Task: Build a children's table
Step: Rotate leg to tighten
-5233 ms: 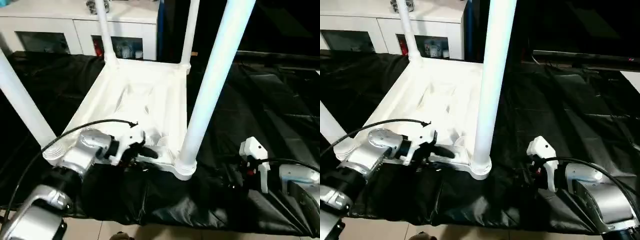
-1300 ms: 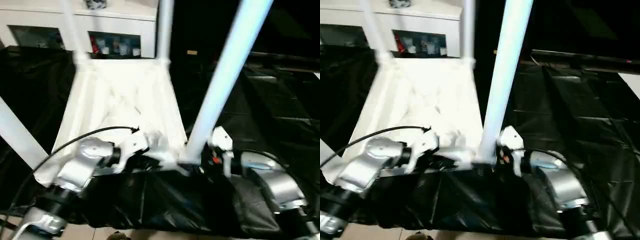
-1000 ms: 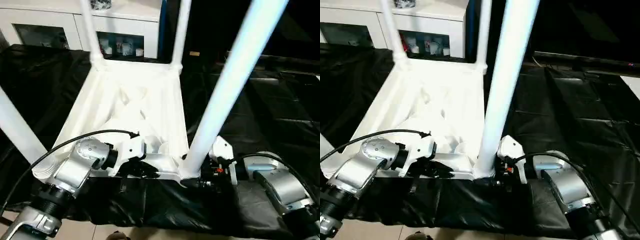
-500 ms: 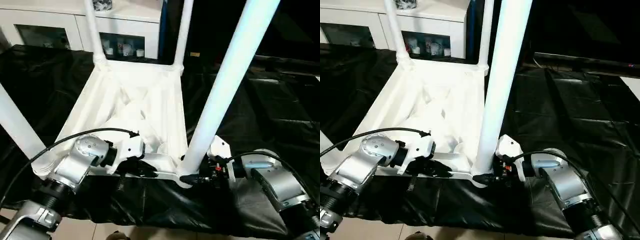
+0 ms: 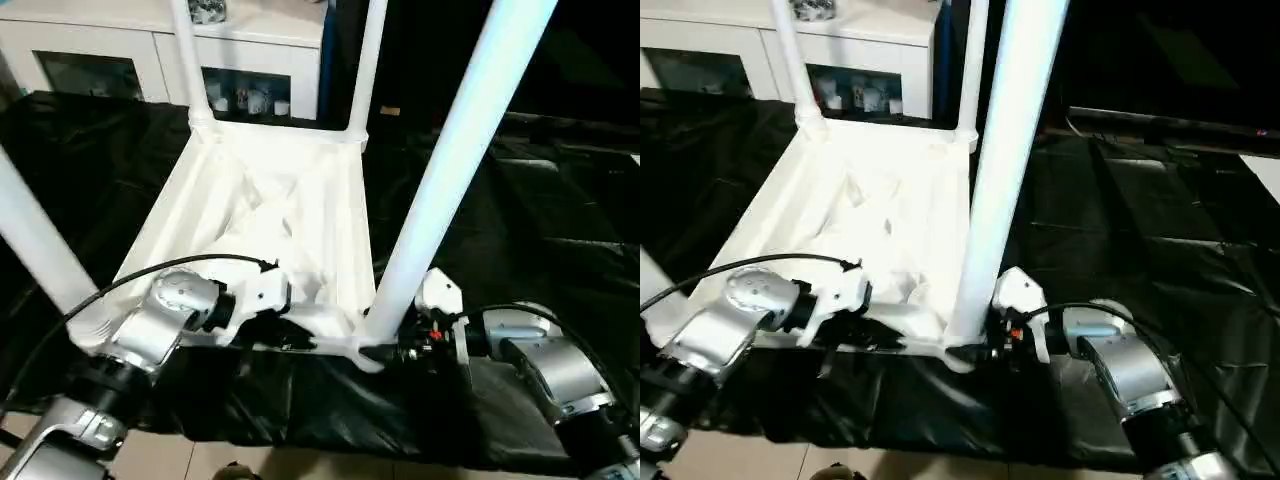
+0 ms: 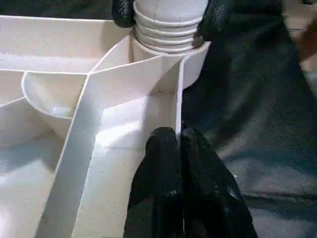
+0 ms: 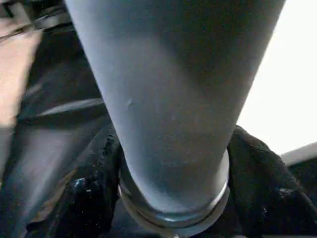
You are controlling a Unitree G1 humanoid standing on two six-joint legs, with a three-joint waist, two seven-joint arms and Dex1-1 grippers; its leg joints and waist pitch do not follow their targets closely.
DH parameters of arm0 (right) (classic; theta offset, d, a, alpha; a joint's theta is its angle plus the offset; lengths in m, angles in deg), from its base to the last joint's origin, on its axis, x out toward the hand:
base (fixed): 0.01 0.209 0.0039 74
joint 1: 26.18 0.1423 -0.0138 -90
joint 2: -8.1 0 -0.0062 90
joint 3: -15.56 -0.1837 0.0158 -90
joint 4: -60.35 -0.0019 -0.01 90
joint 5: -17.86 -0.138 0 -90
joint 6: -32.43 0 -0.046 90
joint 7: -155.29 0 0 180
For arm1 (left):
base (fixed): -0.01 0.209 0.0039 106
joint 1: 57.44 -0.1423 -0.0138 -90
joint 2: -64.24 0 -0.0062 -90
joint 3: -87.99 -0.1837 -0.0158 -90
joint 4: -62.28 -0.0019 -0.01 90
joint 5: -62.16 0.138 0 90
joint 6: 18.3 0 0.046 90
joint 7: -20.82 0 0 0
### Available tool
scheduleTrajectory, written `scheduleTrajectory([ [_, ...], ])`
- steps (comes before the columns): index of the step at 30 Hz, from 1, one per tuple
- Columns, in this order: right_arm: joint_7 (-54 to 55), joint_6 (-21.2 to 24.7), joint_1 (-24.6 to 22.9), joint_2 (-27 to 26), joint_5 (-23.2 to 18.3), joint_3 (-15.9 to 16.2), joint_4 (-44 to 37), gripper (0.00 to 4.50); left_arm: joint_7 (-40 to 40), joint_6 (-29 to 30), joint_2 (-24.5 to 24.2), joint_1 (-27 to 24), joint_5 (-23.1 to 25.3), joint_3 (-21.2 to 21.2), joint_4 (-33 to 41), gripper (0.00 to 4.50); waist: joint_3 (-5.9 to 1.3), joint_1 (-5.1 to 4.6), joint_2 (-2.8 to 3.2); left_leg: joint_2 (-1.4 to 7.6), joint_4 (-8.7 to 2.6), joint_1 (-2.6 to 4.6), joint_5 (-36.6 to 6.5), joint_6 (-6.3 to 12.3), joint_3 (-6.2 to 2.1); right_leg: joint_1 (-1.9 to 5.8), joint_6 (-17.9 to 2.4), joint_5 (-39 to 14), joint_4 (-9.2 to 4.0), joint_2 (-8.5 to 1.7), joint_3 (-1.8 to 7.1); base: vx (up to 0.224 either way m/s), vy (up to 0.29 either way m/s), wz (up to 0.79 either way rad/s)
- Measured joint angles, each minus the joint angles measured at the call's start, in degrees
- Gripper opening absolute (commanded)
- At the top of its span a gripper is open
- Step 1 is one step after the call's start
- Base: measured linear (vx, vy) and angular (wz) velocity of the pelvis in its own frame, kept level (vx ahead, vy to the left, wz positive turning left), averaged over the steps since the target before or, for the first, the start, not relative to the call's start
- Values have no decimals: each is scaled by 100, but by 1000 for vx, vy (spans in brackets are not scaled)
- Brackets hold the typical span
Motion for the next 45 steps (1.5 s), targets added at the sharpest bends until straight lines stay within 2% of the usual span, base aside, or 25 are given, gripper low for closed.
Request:
scheduleTrajectory([
  [2,722,-20,79,-395,57,-241,310,267,434,147,179,123,135,82,-190,0,1,-52,-1,-1,5,8,0,0,-7,-1,1,-1,0,0,-4,-54,-4,-4],
  [6,1712,-109,191,-823,138,-500,694,266,1059,378,528,184,295,130,-295,0,3,-162,2,-2,3,19,0,0,-41,10,4,-3,-60,-1,-44,-14,2,-3],
  [8,2729,-124,433,-1339,341,-710,1045,266,1587,598,785,313,478,197,-438,0,6,-237,7,-2,2,21,0,0,-59,7,4,-3,-106,-2,-71,0,0,0],
  [11,3792,-118,682,-1776,513,-857,1365,266,2088,766,1062,337,637,208,-467,0,16,-331,35,-2,1,12,-1,0,-135,37,4,-3,-230,-15,-188,-16,11,-7],
  [13,4134,-158,758,-1954,544,-954,1496,266,2269,845,1181,342,716,209,-466,0,20,-355,51,-4,0,25,-1,1,-164,63,3,-2,-289,-13,-217,0,0,0],
  [15,4266,-293,777,-2023,563,-969,1599,266,2349,874,1213,342,735,208,-467,0,24,-365,56,-11,1,35,-2,1,-161,73,3,-2,-298,-15,-210,0,0,0],
  [16,4267,-373,777,-2028,563,-970,1642,301,2353,880,1215,342,735,209,-466,0,28,-365,61,-12,2,42,-2,2,-158,77,3,-2,-302,-16,-208,0,0,0],
  [17,4264,-416,777,-2031,563,-971,1664,301,2353,880,1215,342,735,210,-466,0,32,-365,66,-12,2,44,-2,2,-157,78,3,-2,-306,-16,-207,0,0,0],
  [19,4210,-463,777,-2034,560,-992,1684,339,2340,876,1215,342,735,217,-463,0,38,-363,76,-12,2,48,-2,2,-157,78,3,-2,-308,-16,-207,0,0,0],
  [22,3896,-453,766,-1996,501,-1022,1642,355,2221,773,1144,341,734,226,-462,0,53,-358,95,-10,-1,51,-2,2,-156,76,0,0,-307,-15,-208,0,0,0],
  [24,3437,-443,688,-1750,497,-914,1506,381,2002,633,1019,316,714,212,-416,0,63,-344,104,-10,-2,50,-2,2,-152,73,-10,6,-304,-15,-203,0,0,0],
  [28,2467,-443,584,-1218,483,-617,1241,381,1502,390,774,255,568,173,-331,0,64,-292,102,-10,-10,50,-1,1,-124,57,-77,69,-272,-14,-175,0,0,0],
  [32,1402,-458,516,-666,426,-378,999,381,868,169,476,227,360,137,-241,0,63,-131,101,-1,-20,46,-1,-1,-72,31,-96,145,-219,-15,-147,0,0,0],
  [37,333,-463,340,-248,200,-176,633,381,83,23,246,186,102,119,-183,0,61,30,97,10,-50,39,0,-1,1,-22,-67,93,-87,0,-41,57,-31,12],
  [45,-596,-360,199,103,-20,19,258,381,-598,-97,-25,189,-71,48,-180,0,61,128,96,4,-23,17,-4,-3,4,-28,-66,54,-77,-3,-21,7,-2,0],
])
